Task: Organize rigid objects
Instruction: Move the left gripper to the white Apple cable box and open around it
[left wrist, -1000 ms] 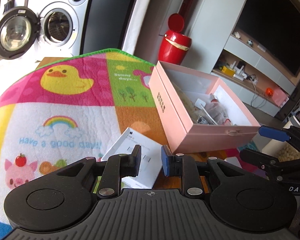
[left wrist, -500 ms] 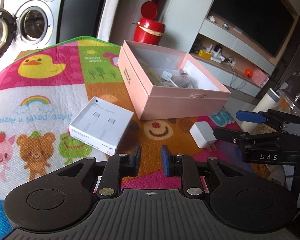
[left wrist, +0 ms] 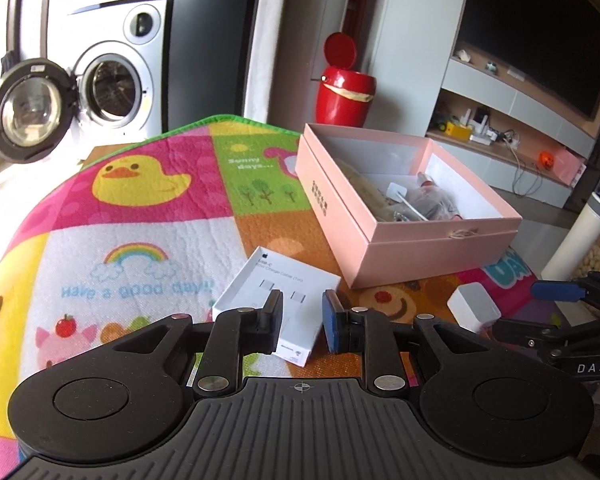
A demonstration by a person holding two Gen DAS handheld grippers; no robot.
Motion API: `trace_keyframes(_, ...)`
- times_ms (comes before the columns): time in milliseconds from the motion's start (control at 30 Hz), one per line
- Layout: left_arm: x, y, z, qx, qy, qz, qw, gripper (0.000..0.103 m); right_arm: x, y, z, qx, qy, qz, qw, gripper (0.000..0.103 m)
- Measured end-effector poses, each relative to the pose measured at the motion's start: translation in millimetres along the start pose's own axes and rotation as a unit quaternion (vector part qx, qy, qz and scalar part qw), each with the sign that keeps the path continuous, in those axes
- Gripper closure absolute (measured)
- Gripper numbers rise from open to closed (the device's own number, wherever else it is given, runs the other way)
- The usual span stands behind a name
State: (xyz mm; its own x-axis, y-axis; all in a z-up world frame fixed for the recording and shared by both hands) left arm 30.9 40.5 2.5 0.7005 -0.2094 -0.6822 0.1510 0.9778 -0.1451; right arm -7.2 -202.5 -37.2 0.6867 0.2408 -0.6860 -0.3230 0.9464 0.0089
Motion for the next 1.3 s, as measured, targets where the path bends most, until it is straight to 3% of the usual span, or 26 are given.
trace_keyframes(200, 10.2, -6.3, -7.3, 0.036, 0.015, -0.014, 0.9991, 0.078, 10.1, -4.9, -6.4, 0.021, 0.019, 0.008, 1.0, 0.021)
trace_keyframes(333, 12.6, -16.5, -8.4, 0.059, 0.017, -0.033, 0.9976, 0.071, 18.2, -5.5, -12.7, 0.036, 0.033, 0.017, 0.999, 0.02)
trace_keyframes(467, 14.8, -24.3, -8.7, 0.085, 0.014, -0.025, 0.9959, 0.07, 20.8, -1.2, -17.1, 0.033, 0.025, 0.013, 0.999, 0.016)
trace_keyframes(633, 16.3, -34.4, -11.1, 0.119, 0.016, -0.019, 0.9926, 0.055, 22.9, 5.4, -21.3, 0.015, 0.015, 0.005, 1.0, 0.009)
trace_keyframes(833, 18.5, -45.6, -14.6, 0.162, 0.024, -0.003, 0.9865, 0.045, 24.2, 8.2, -23.0, 0.011, 0.006, 0.005, 1.0, 0.006)
trace_keyframes(1033, 17.3, -54.1, -19.5, 0.189, 0.025, -0.026, 0.9813, 0.044, 24.8, 8.6, -23.7, 0.01, 0.003, 0.006, 1.0, 0.005)
trace_keyframes(1133, 24.0, -52.5, -23.3, 0.173, 0.065, -0.053, 0.9813, 0.046, 24.7, 8.7, -23.8, 0.01, 0.003, 0.006, 1.0, 0.005)
trace_keyframes(1300, 11.6, -29.2, -4.7, 0.13, 0.019, -0.026, 0.991, 0.051, 24.1, 7.9, -24.0, 0.01, 0.002, 0.006, 1.0, 0.005)
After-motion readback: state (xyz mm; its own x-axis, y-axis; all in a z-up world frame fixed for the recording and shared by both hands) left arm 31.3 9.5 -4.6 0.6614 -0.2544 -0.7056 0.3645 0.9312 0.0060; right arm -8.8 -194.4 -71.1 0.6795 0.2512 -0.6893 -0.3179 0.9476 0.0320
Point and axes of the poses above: each gripper's, at about its wrist camera, not at the fingertips, and x roughly the way its jaws point, y to its left, z to its top, the point moved 6 cm from there along x, roughly the way its jaws point, and after that the axes turned 4 degrees about y, right-handed, at the moved point
